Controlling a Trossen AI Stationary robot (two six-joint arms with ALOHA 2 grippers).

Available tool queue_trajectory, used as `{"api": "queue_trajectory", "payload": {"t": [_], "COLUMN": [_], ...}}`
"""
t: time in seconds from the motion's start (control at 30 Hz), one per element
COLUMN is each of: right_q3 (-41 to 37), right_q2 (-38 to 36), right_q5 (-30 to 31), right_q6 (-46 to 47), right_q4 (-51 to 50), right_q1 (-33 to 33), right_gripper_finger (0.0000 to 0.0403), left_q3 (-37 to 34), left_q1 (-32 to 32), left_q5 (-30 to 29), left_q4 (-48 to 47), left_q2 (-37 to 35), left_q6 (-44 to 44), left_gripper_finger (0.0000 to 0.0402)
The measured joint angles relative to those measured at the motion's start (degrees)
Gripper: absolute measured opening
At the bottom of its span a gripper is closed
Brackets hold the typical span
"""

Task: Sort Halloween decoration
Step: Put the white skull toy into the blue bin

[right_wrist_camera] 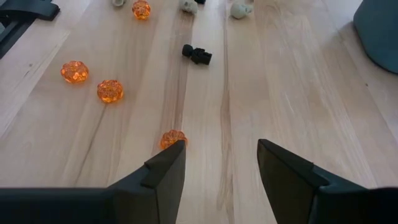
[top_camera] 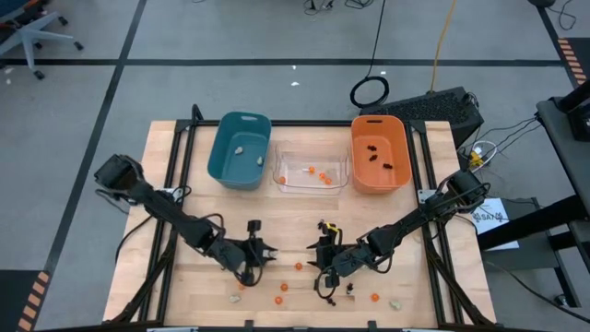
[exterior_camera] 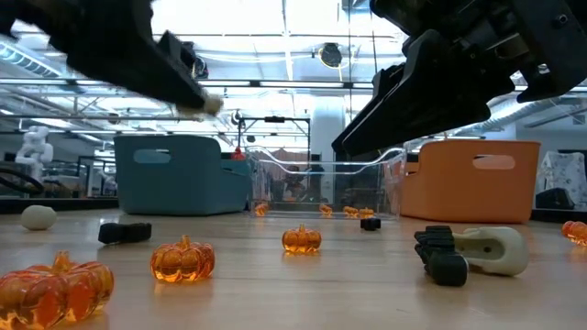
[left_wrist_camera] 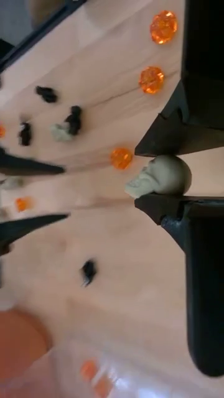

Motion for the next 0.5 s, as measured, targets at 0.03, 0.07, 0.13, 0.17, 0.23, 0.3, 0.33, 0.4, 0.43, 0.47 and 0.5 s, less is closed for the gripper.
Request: {"api": "queue_trajectory", "payload": {"t": [0.03, 0.07, 0.13, 0.17, 0.23, 0.3, 0.33, 0.4, 0.43, 0.47, 0.5], "right_q3": [0.0, 0.01, 0.02, 0.02, 0.02, 0.02, 0.02, 0.02, 0.02, 0.02, 0.02], "right_q2": [0.0, 0.0, 0.0, 0.0, 0.0, 0.0, 0.0, 0.0, 0.0, 0.0, 0.0], "right_q5": [0.0, 0.0, 0.02, 0.02, 0.04, 0.04, 0.04, 0.05, 0.06, 0.08, 0.08], "right_q6": [0.0, 0.0, 0.0, 0.0, 0.0, 0.0, 0.0, 0.0, 0.0, 0.0, 0.0], "right_q4": [0.0, 0.0, 0.02, 0.03, 0.11, 0.18, 0.22, 0.26, 0.28, 0.36, 0.42], "right_q1": [0.0, 0.0, 0.0, 0.0, 0.0, 0.02, 0.0, 0.01, 0.0, 0.01, 0.0], "right_gripper_finger": [0.0183, 0.0183, 0.0183, 0.0183, 0.0183, 0.0183, 0.0183, 0.0183, 0.0183, 0.0183, 0.0183], "left_q3": [0.01, 0.0, 0.02, 0.0, 0.02, 0.02, 0.02, 0.02, 0.02, 0.02, 0.02], "left_q1": [0.0, 0.0, 0.0, 0.0, 0.07, 0.06, 0.06, 0.11, 0.11, 0.11, 0.12], "left_q5": [-0.66, -1.09, -2.0, -2.57, -3.81, -4.71, -4.95, -5.61, -5.72, -5.73, -5.75], "left_q4": [-0.97, -2.03, -3.78, -4.56, -5.52, -7.03, -7.5, -7.39, -7.43, -7.42, -7.38], "left_q2": [-1.27, -2.47, -4.85, -6.13, -8.46, -10.56, -11.42, -13.02, -13.74, -14.42, -15.0], "left_q6": [1.54, 3.01, 5.91, 7.41, 10.57, 14.0, 15.82, 19.47, 21.21, 22.89, 24.4], "left_gripper_finger": [0.0066, 0.0066, 0.0066, 0.0066, 0.0066, 0.0066, 0.0066, 0.0066, 0.0066, 0.0066, 0.0066]}}
